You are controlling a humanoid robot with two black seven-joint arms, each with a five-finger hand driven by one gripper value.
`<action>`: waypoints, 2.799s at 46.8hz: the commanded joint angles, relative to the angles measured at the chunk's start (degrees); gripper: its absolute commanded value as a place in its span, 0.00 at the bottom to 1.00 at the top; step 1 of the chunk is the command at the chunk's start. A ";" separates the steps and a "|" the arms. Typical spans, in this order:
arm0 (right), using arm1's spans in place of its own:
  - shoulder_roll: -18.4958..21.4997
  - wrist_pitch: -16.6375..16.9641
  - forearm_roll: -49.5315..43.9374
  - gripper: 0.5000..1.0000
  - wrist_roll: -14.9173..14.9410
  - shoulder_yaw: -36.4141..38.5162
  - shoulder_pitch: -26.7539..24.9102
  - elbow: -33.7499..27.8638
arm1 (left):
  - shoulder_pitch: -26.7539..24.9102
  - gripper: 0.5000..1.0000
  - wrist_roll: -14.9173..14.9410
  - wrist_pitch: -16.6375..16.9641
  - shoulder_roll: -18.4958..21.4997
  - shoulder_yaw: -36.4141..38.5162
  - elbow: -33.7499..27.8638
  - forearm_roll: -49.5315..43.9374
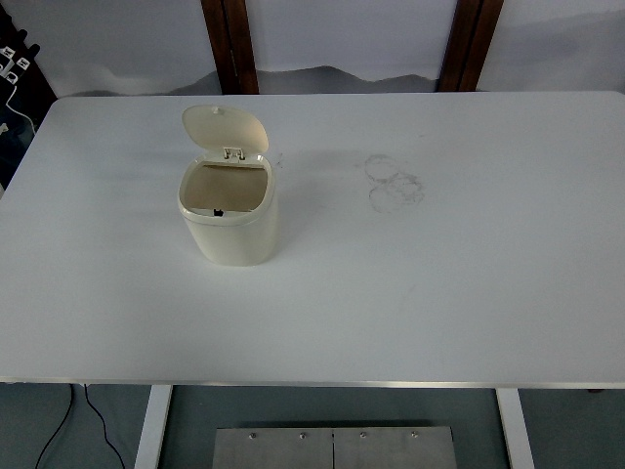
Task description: Close trash bin
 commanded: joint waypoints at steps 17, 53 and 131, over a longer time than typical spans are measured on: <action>0.00 0.00 0.00 0.99 0.00 0.00 0.00 0.00 | 0.00 1.00 0.00 0.44 0.00 0.09 -0.09 0.09; 0.00 0.00 0.00 0.99 0.00 0.00 0.00 0.00 | 0.00 1.00 0.53 1.58 0.00 0.26 -0.18 0.36; 0.00 0.00 0.00 0.99 0.00 0.00 0.00 0.00 | -43.77 1.00 15.03 4.92 0.79 60.90 -27.95 8.44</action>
